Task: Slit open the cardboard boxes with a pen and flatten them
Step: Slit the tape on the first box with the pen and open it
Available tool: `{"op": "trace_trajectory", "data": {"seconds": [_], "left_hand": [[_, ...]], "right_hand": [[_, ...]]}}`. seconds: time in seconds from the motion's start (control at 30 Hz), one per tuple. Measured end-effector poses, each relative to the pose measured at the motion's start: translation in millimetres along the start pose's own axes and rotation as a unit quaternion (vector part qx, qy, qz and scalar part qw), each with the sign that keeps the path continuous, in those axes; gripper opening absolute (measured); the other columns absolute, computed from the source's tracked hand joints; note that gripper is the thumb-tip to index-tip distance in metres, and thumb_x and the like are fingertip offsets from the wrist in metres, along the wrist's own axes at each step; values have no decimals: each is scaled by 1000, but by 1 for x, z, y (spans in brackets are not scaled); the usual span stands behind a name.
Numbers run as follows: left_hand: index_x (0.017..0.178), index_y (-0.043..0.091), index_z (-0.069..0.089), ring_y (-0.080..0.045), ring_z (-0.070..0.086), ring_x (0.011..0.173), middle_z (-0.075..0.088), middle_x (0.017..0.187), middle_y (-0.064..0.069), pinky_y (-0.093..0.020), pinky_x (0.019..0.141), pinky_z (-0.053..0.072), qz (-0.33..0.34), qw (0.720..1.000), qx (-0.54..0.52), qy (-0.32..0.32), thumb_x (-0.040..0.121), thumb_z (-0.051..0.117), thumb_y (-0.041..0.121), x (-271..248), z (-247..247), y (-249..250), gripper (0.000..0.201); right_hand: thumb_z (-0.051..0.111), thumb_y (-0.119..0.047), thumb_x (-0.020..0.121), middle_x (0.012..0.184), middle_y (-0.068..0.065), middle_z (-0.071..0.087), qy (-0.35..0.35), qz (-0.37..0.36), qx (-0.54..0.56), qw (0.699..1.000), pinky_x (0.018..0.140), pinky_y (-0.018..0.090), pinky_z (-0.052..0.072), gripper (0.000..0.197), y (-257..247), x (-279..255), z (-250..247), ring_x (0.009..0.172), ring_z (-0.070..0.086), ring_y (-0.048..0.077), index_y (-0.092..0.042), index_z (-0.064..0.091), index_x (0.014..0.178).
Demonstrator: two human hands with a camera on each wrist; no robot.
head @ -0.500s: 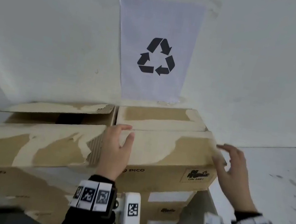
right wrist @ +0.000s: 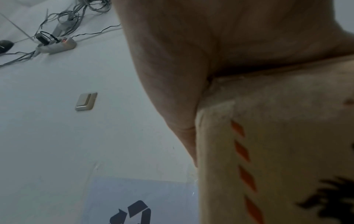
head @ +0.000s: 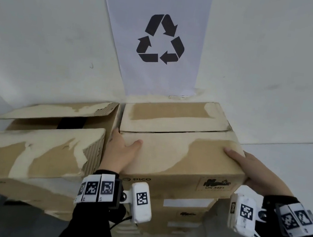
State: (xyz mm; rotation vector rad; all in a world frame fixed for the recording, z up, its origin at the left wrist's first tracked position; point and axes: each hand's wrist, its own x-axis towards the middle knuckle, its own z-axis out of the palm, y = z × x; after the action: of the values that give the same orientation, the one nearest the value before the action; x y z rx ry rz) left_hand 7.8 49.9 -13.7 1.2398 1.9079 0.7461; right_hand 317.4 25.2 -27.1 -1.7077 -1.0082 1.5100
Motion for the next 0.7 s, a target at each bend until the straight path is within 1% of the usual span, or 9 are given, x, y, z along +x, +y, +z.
{"op": "trace_trajectory", "data": {"seconds": [0.07,0.17,0.27,0.4,0.43,0.5,0.57,0.63,0.7], "left_hand": [[141,16,33,-25,50,121,48,138,-5,-47,104,41,4,1000,8,-5,87,62,41,-3,0,2,67],[142,20,30,-22,50,119,48,135,0,-43,103,41,34,999,6,-28,90,59,40,-18,-5,9,63],[139,23,33,-13,51,106,52,123,7,-31,91,40,118,993,-7,-23,91,59,36,-37,-13,23,56],[133,21,40,7,55,92,56,108,16,-15,82,40,203,977,-61,-19,89,63,28,-68,-2,41,50],[135,20,39,4,54,95,56,112,14,-17,86,41,216,974,-66,-23,89,63,29,-77,6,45,53],[141,20,35,-6,52,107,53,123,10,-27,93,40,239,968,-71,-37,88,63,31,-95,29,56,60],[144,21,30,-8,49,110,49,126,11,-26,93,36,250,964,-71,-59,90,61,29,-112,62,65,64],[147,20,25,-12,48,116,48,132,7,-26,97,35,250,963,-65,-76,91,61,28,-129,101,72,67],[148,19,22,-18,48,123,47,138,3,-30,103,36,240,964,-59,-101,91,60,28,-147,143,79,69]], "right_hand": [[55,-43,88,97,11,70,-8,-4,18,1000,62,33,58,40,-2,-2,0,80,69,24,-14,57,115],[58,-45,81,94,7,72,-1,-11,40,999,65,31,55,49,0,-14,-6,82,69,21,-12,58,116],[56,-43,80,89,0,73,25,-39,74,996,59,19,54,41,3,-41,-16,76,69,10,-15,61,110],[54,-34,86,81,-8,73,105,-69,120,985,56,13,50,26,17,-84,-42,71,67,1,-17,61,105],[54,-32,87,78,-10,72,124,-71,131,981,55,12,50,23,22,-94,-51,69,66,0,-17,61,103],[58,-36,80,79,-9,73,150,-70,148,975,57,13,51,31,37,-113,-75,70,67,1,-17,61,104],[60,-38,76,84,-6,73,175,-62,161,969,61,16,53,35,54,-129,-102,74,68,3,-18,61,105],[60,-37,78,94,-1,73,195,-50,173,964,69,21,54,37,77,-142,-135,81,67,9,-18,60,109],[60,-38,81,104,3,69,211,-35,173,961,80,27,50,38,100,-156,-170,91,64,15,-18,59,114]]}}
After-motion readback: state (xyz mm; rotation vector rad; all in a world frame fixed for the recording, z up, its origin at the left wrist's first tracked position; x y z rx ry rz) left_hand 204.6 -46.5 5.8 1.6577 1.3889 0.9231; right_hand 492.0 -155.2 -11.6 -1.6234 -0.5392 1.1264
